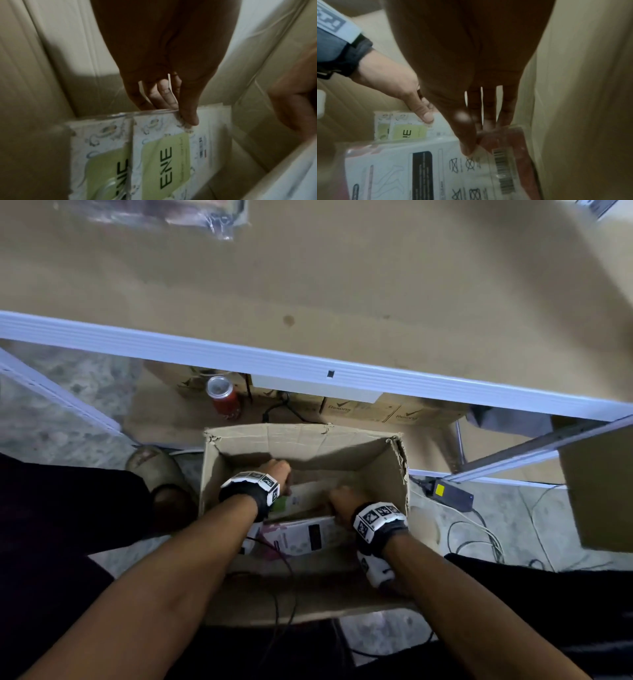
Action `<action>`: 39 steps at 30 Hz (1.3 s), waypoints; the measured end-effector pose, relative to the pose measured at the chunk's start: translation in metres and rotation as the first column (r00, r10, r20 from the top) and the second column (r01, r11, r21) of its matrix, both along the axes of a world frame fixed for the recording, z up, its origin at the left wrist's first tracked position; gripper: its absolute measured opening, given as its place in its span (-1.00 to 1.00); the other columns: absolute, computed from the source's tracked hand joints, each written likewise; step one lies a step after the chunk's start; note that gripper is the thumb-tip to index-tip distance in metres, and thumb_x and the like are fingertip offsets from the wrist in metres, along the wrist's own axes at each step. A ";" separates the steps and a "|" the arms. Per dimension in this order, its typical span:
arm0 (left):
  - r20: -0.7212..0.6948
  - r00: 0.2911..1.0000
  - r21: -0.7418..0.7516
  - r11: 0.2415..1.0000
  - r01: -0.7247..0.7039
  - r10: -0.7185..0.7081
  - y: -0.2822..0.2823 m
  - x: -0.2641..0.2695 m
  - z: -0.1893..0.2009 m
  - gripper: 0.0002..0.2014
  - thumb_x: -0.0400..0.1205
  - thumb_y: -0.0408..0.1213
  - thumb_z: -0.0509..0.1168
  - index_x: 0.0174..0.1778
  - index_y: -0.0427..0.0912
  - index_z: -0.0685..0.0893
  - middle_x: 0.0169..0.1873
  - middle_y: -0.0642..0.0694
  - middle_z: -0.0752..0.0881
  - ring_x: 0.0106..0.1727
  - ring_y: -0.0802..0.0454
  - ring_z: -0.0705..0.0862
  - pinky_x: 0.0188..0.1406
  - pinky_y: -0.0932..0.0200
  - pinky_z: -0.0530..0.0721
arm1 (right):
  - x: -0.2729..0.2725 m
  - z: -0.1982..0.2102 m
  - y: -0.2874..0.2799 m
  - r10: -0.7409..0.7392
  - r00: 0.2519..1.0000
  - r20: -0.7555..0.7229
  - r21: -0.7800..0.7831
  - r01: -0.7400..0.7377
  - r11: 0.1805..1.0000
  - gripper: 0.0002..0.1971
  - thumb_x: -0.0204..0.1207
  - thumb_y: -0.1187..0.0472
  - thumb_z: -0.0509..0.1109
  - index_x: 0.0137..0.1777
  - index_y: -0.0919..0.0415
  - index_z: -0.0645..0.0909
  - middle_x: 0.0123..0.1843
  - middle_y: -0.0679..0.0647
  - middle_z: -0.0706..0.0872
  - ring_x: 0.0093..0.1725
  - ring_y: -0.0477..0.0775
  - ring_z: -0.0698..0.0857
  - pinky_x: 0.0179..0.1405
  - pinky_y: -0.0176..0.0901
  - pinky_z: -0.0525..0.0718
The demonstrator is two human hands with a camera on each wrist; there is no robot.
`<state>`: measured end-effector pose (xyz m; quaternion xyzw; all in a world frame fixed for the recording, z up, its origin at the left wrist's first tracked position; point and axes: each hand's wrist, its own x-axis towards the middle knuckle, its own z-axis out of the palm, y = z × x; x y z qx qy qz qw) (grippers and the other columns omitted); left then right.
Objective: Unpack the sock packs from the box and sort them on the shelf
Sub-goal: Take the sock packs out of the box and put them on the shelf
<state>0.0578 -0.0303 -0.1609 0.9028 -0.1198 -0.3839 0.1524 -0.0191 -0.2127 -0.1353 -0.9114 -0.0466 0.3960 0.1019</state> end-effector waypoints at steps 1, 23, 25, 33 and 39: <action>0.026 1.000 -0.017 1.000 0.000 0.001 0.001 0.002 0.012 -0.84 0.48 -0.33 0.57 -0.05 -0.19 0.79 0.11 -0.26 0.78 0.19 -0.23 0.74 0.11 0.08 0.66 | 0.002 0.011 0.000 0.014 0.999 0.047 -0.010 -0.014 1.000 -0.73 0.60 0.37 0.31 0.26 0.29 0.67 0.37 0.31 0.67 0.37 0.30 0.65 0.32 -0.02 0.56; 0.535 0.837 -0.130 0.968 0.217 -0.115 0.036 -0.022 0.301 -0.78 0.60 -0.23 0.51 0.14 -0.18 0.80 -0.11 -0.07 0.76 0.00 -0.07 0.74 0.04 0.20 0.60 | -0.026 0.296 -0.006 0.049 0.807 0.588 -0.059 -0.018 0.998 -0.74 0.64 0.33 0.29 0.28 0.15 0.64 0.32 0.10 0.70 0.27 0.19 0.64 0.16 -0.11 0.55; 0.575 0.814 -0.164 0.962 0.218 -0.087 0.039 -0.020 0.327 -0.78 0.60 -0.25 0.51 0.13 -0.20 0.78 -0.14 -0.04 0.72 -0.03 -0.03 0.72 0.03 0.22 0.57 | -0.028 0.319 -0.012 0.044 0.776 0.629 -0.053 -0.013 0.998 -0.74 0.63 0.33 0.31 0.28 0.18 0.64 0.30 0.12 0.71 0.24 0.21 0.66 0.05 -0.19 0.49; 0.593 0.797 -0.367 0.920 0.135 0.120 0.064 0.016 0.411 -0.67 0.66 -0.23 0.45 0.28 -0.32 0.69 0.25 -0.31 0.73 0.30 -0.24 0.69 0.35 0.04 0.61 | -0.012 0.370 -0.058 -0.188 0.741 0.645 0.267 0.013 0.964 -0.87 0.60 0.34 0.40 0.12 0.22 0.65 -0.03 0.08 0.73 -0.05 0.07 0.66 -0.02 -0.17 0.55; 0.552 0.738 -0.524 0.850 -0.054 0.388 0.101 0.073 0.423 -0.62 0.67 -0.24 0.43 0.36 -0.34 0.66 0.30 -0.27 0.69 0.33 -0.19 0.64 0.25 0.13 0.52 | 0.025 0.359 -0.077 -0.449 0.751 0.484 0.591 0.097 0.801 -0.88 0.60 0.42 0.41 0.06 0.24 0.61 -0.16 0.08 0.76 -0.14 0.14 0.70 -0.16 -0.11 0.69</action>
